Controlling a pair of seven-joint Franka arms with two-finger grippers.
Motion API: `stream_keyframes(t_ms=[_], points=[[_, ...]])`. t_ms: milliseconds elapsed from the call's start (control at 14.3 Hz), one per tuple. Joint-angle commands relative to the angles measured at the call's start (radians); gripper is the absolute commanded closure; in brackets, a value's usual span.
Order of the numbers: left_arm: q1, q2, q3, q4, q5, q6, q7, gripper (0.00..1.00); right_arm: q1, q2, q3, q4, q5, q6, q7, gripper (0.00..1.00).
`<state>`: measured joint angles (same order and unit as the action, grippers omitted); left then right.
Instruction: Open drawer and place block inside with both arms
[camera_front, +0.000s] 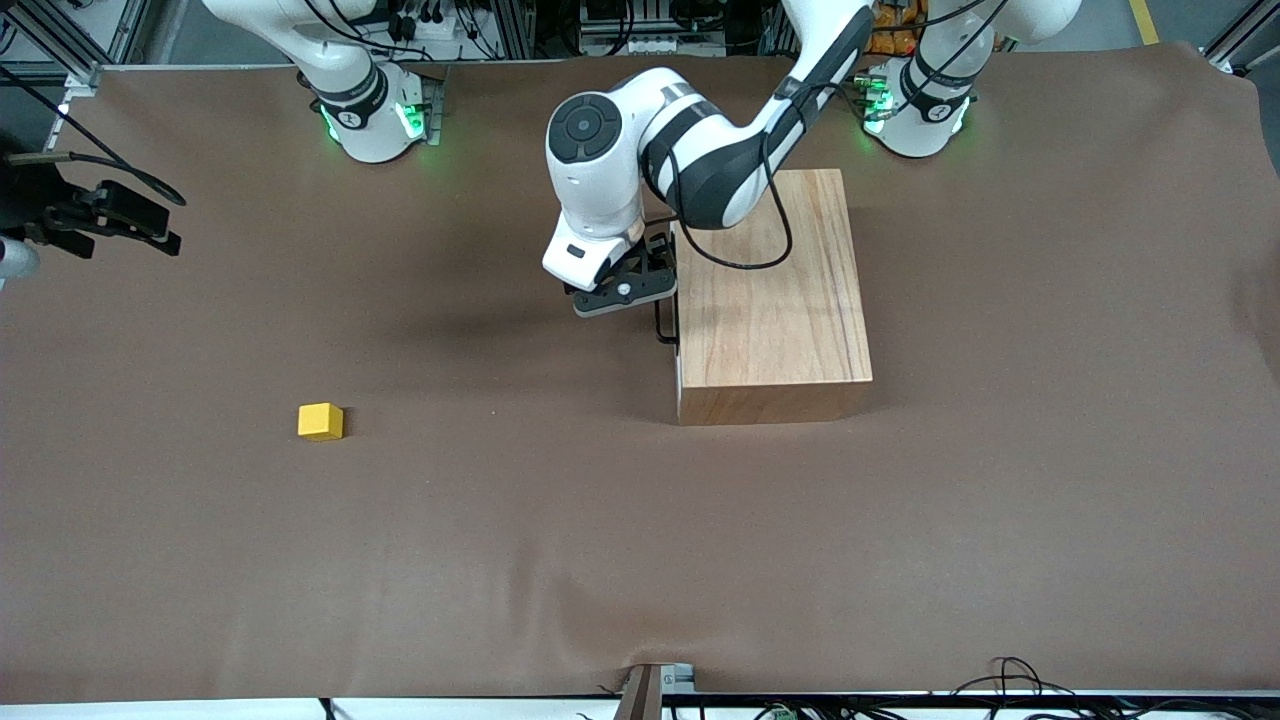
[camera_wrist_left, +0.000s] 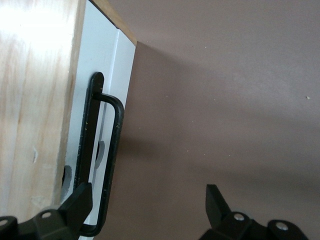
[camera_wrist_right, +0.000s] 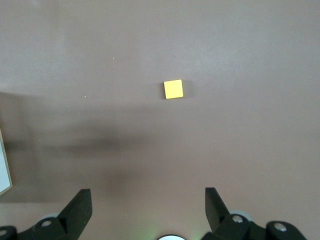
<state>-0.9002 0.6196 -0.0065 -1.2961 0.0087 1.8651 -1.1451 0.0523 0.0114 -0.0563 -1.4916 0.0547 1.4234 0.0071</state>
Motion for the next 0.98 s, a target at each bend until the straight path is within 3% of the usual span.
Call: stream_keyframes(t_ms=[0, 907], points=[[-0.006, 0.037, 0.011, 0.026, 0.034, -0.021, -0.015, 0.00, -0.008, -0.001, 0.000, 0.002, -0.010, -0.014, -0.006, 0.00], [-0.031, 0.086, 0.008, 0.011, 0.085, -0.021, 0.005, 0.00, -0.040, -0.024, 0.000, -0.059, -0.018, 0.019, -0.006, 0.00]])
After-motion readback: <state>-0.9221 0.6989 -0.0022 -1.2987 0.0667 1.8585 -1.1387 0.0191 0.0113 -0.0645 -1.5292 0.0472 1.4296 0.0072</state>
